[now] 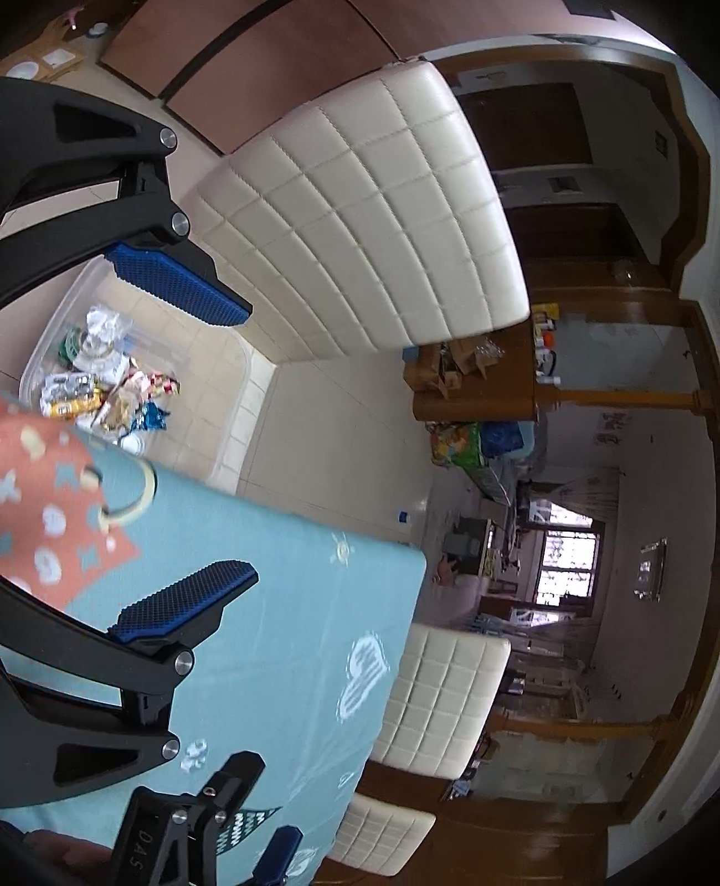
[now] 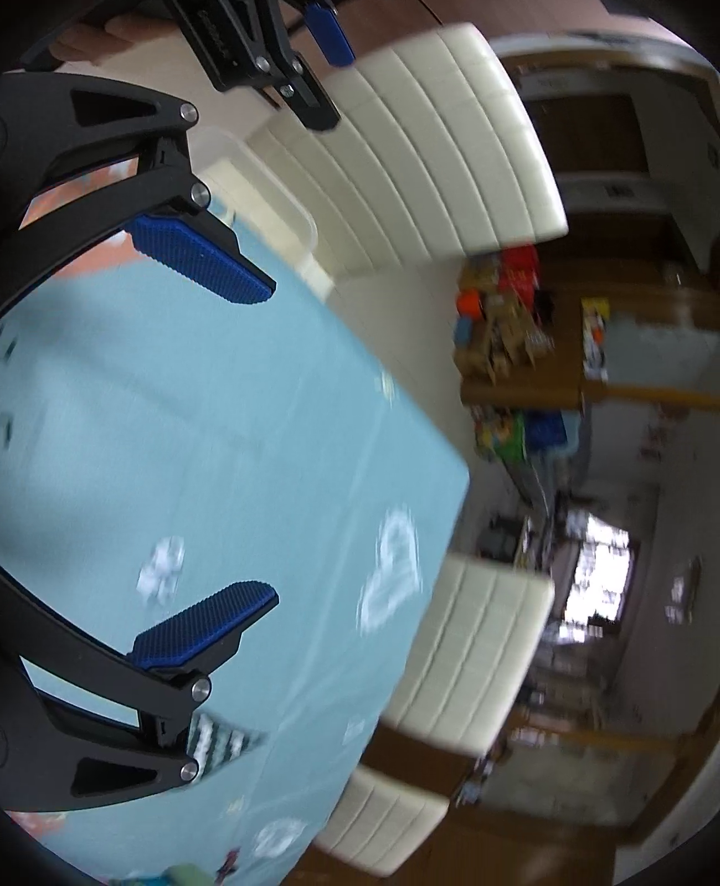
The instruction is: Collect trash
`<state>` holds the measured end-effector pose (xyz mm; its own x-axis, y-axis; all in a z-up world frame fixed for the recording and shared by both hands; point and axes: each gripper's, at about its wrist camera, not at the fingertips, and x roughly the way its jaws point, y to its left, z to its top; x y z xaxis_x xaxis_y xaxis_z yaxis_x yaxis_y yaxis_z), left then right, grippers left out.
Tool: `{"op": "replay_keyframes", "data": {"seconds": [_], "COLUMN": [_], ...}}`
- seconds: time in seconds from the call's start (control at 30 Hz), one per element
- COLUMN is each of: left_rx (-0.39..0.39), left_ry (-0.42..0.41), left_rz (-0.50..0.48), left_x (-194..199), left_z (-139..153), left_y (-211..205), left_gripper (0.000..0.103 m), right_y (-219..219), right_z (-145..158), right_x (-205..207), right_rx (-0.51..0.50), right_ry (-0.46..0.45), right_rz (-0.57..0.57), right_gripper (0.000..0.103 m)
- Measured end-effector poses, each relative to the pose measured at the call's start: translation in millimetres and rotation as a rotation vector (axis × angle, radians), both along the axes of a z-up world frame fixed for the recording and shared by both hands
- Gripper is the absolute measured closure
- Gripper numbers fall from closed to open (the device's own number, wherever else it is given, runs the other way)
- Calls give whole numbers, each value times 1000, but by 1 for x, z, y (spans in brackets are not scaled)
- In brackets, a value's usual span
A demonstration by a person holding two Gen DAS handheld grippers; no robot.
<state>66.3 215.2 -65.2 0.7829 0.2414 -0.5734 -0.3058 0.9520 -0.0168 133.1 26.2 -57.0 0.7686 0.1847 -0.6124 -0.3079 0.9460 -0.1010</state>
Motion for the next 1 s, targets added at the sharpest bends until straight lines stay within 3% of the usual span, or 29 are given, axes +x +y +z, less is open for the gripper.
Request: {"op": "replay_keyframes", "data": {"seconds": [0.17,0.3,0.53,1.0], "left_rx": [-34,-14,-9,36], "left_ry": [-38,-90,-172,-237], "left_rz": [-69,-98,-179,-257], "left_x": [-5,-16,-31,-44], "left_z": [19,40,79,107], "left_y": [-39,-71,-120,-182], "left_gripper": [18,18,18,18], "right_y": [-55,-87,-129,-188], "right_z": [26,48,89,106], "right_x": [-19,-40,-86,-115], "right_rx": [10,34,61,111], "right_ry": [-66,-115,-210,-255], "right_rz": [-114,-174,-225,-303], "right_gripper": [4,4,4,4]}}
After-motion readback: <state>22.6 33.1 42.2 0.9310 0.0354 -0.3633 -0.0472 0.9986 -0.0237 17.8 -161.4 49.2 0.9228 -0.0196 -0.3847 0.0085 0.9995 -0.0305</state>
